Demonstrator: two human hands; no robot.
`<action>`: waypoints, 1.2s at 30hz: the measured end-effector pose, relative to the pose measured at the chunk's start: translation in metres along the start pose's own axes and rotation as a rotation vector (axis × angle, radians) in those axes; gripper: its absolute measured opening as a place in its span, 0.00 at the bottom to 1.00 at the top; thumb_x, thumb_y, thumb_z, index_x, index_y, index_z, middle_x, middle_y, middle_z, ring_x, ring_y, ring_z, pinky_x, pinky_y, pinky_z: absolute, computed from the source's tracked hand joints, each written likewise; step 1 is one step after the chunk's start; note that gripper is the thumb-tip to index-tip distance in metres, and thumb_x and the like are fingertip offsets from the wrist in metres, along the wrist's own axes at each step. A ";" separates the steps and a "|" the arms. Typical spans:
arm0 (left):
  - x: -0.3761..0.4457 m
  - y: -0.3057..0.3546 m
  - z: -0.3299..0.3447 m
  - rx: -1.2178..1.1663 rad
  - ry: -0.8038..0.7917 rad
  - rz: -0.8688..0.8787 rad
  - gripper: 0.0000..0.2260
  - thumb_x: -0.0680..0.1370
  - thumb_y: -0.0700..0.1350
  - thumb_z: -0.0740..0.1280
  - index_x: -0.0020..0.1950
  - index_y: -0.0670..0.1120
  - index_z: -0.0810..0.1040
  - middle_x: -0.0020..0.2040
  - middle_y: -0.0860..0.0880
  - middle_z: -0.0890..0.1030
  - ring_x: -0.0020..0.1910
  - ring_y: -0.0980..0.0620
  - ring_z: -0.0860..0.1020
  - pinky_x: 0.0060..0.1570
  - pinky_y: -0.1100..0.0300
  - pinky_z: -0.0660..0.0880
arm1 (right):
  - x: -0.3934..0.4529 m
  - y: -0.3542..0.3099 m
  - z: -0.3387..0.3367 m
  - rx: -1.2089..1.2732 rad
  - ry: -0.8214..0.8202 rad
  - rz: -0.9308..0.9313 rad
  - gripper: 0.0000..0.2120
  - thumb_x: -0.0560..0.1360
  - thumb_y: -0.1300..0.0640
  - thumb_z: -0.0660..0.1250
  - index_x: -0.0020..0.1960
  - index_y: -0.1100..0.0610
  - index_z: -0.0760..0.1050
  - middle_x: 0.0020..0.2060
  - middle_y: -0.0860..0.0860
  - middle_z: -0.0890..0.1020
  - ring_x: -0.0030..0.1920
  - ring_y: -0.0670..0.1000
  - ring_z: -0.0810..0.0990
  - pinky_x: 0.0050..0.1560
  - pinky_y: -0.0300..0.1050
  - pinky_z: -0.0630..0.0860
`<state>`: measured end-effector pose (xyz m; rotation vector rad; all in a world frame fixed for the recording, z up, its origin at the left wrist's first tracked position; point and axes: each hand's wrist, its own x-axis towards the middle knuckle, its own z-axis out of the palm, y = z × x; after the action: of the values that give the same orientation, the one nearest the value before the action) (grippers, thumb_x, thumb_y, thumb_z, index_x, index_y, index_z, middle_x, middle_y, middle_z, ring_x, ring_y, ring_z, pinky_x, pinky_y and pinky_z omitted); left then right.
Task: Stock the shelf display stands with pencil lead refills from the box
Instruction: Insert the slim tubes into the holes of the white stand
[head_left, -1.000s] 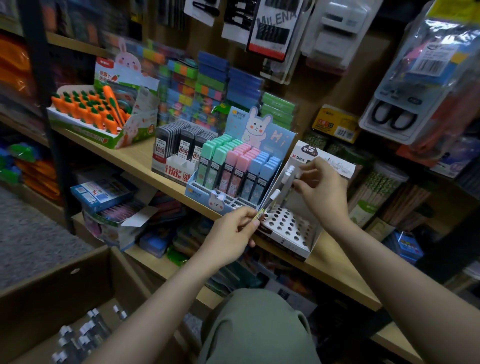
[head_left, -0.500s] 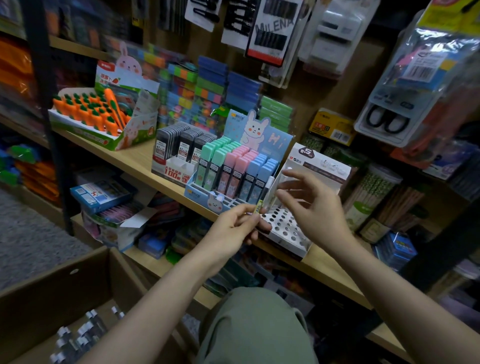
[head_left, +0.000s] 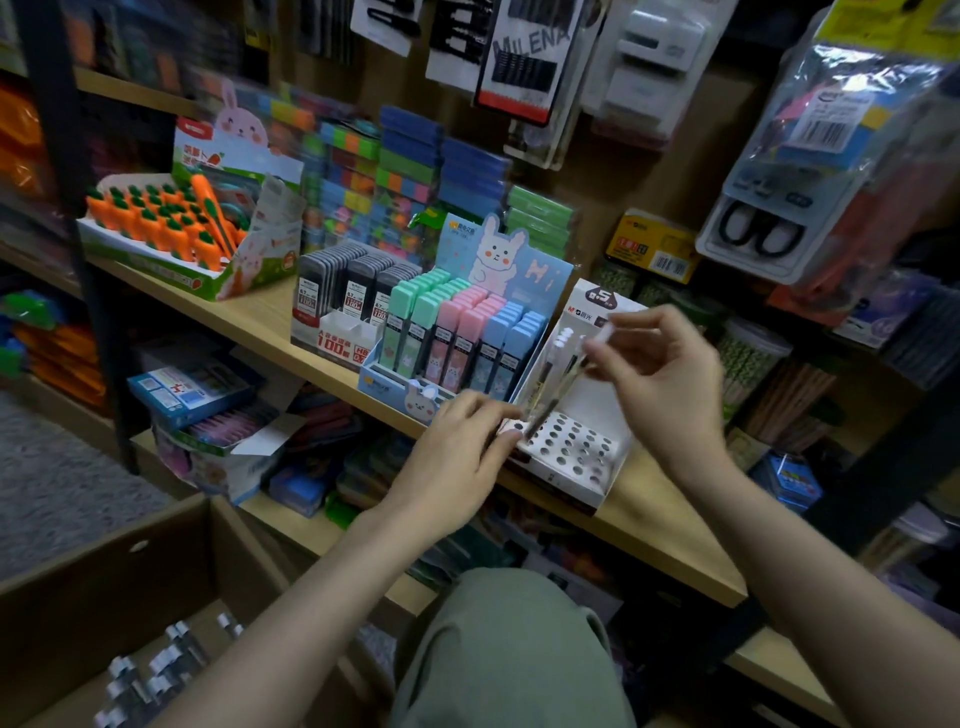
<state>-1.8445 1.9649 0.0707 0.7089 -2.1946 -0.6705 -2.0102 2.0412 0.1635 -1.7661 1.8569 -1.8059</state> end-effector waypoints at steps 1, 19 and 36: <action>-0.001 -0.003 0.000 0.114 0.002 0.047 0.15 0.82 0.53 0.59 0.67 0.53 0.73 0.65 0.54 0.70 0.65 0.58 0.66 0.64 0.60 0.67 | 0.005 0.002 -0.005 -0.041 0.054 -0.039 0.10 0.72 0.61 0.74 0.49 0.53 0.76 0.40 0.50 0.84 0.40 0.46 0.85 0.44 0.43 0.83; -0.008 -0.025 0.017 0.487 -0.099 0.177 0.21 0.82 0.57 0.57 0.75 0.61 0.61 0.79 0.53 0.54 0.77 0.49 0.55 0.74 0.51 0.51 | 0.011 0.037 0.006 -0.169 0.162 -0.141 0.09 0.73 0.60 0.74 0.48 0.52 0.77 0.43 0.39 0.82 0.44 0.38 0.83 0.46 0.30 0.77; -0.008 -0.027 0.019 0.487 -0.096 0.175 0.23 0.81 0.55 0.59 0.76 0.60 0.59 0.80 0.52 0.53 0.77 0.48 0.54 0.75 0.50 0.51 | 0.025 0.038 0.011 -0.324 0.107 -0.042 0.08 0.71 0.60 0.76 0.45 0.56 0.77 0.45 0.51 0.81 0.41 0.42 0.81 0.43 0.26 0.75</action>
<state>-1.8467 1.9561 0.0383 0.7213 -2.5023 -0.0757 -2.0377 2.0051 0.1498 -1.8451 2.2838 -1.7242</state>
